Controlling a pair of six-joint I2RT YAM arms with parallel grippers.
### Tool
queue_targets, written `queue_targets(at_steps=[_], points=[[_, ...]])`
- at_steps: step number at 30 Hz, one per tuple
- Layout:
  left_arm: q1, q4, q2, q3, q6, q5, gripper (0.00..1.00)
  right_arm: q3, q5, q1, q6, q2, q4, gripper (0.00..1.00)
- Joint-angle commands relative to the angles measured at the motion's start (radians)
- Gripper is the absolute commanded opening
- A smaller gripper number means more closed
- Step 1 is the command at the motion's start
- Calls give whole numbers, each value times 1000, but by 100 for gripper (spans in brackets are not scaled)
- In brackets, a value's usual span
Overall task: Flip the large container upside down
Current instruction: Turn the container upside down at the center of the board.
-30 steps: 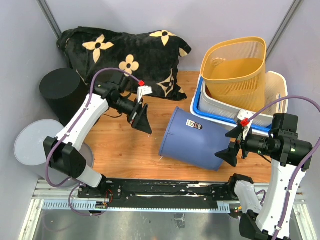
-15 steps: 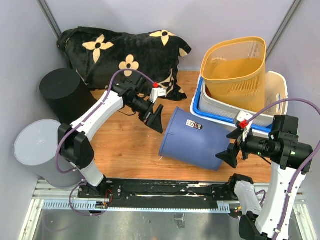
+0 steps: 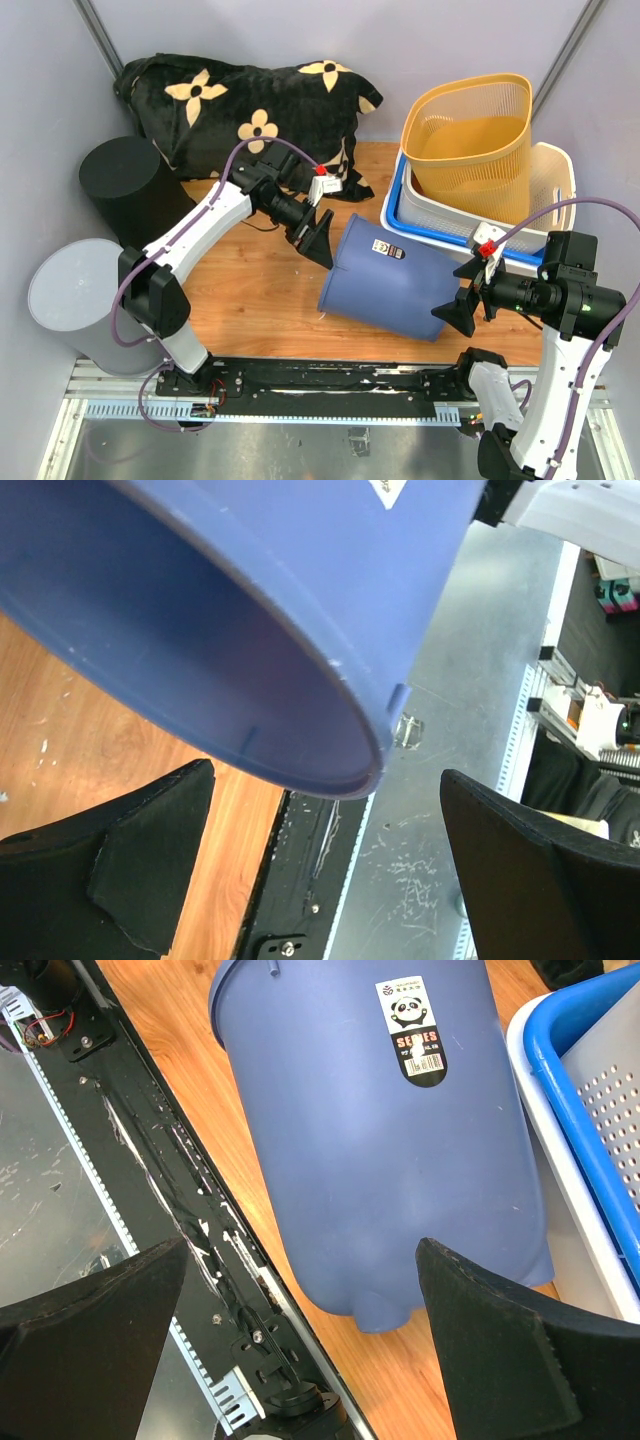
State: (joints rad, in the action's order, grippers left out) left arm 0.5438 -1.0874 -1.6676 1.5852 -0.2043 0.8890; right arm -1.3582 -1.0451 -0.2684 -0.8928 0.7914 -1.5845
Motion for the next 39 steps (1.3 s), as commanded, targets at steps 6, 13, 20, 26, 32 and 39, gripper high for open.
queue_targets(at_steps=[6, 13, 20, 26, 32, 39], points=[[94, -31, 7, 50, -43, 81, 97, 3, 4, 15, 9, 3, -16, 99], [126, -32, -21, 79, -47, 21, 95, 0, 13, 15, 15, -3, -16, 99], [142, -32, -42, 96, -55, -6, 16, 4, 9, 15, 9, 2, -15, 99], [143, -33, -43, 65, -85, 46, 0, 7, 12, 15, 6, -6, -17, 99], [143, -30, -9, 46, -123, 28, 0, 6, 12, 15, 5, -7, -15, 99], [7, 99, 72, -73, -66, 99, 0, 8, 15, 15, 3, -6, -15, 99]])
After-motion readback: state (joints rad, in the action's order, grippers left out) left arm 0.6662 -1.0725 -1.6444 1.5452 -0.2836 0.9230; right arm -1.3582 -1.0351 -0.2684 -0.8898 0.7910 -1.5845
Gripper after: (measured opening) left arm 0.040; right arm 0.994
